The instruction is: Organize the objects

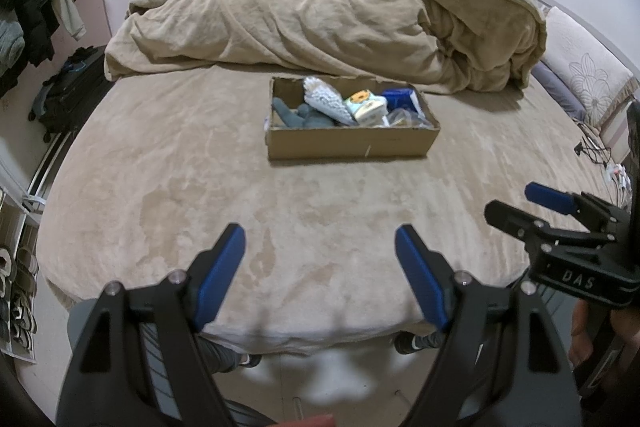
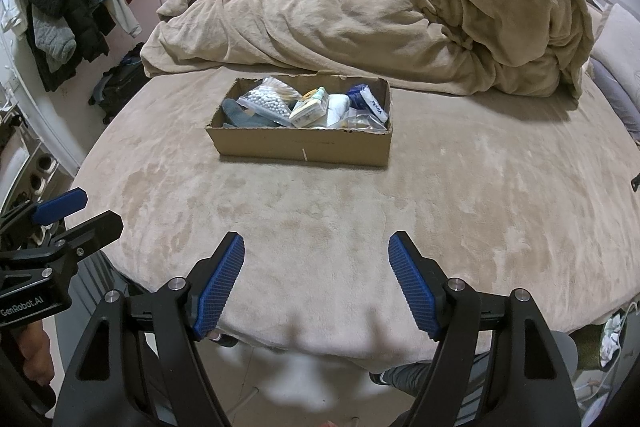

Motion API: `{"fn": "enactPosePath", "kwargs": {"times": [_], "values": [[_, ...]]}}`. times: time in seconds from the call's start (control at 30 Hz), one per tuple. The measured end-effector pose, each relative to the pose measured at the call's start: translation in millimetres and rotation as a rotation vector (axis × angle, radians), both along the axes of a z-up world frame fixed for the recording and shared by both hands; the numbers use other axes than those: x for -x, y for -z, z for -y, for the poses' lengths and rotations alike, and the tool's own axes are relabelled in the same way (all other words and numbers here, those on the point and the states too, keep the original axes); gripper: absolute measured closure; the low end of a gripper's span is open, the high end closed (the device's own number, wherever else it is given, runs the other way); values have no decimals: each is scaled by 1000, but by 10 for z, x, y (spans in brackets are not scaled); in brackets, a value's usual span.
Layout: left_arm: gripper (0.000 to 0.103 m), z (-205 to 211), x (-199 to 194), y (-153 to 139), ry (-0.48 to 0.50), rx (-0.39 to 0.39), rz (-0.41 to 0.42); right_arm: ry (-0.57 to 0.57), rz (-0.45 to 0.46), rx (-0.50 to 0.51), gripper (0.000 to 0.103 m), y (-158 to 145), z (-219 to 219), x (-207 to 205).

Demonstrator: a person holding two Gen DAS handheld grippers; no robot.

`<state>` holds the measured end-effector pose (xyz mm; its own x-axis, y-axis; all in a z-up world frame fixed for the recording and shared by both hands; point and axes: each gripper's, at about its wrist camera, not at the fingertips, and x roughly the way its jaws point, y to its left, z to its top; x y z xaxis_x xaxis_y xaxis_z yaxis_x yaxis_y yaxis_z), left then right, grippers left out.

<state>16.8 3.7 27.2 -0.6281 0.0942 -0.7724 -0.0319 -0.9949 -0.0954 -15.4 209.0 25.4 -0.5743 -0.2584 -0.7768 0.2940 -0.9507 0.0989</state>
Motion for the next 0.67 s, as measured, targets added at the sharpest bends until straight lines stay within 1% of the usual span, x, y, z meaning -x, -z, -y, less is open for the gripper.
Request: {"fn": "enactPosePath", "kwargs": {"times": [0.27, 0.43, 0.67], "values": [[24, -13, 15, 13, 3, 2, 3, -1, 2, 0, 25, 5, 9, 5], [24, -43, 74, 73, 9, 7, 11, -1, 3, -2, 25, 13, 13, 6], [24, -48, 247, 345, 15, 15, 41, -4, 29, -2, 25, 123, 71, 40]]}}
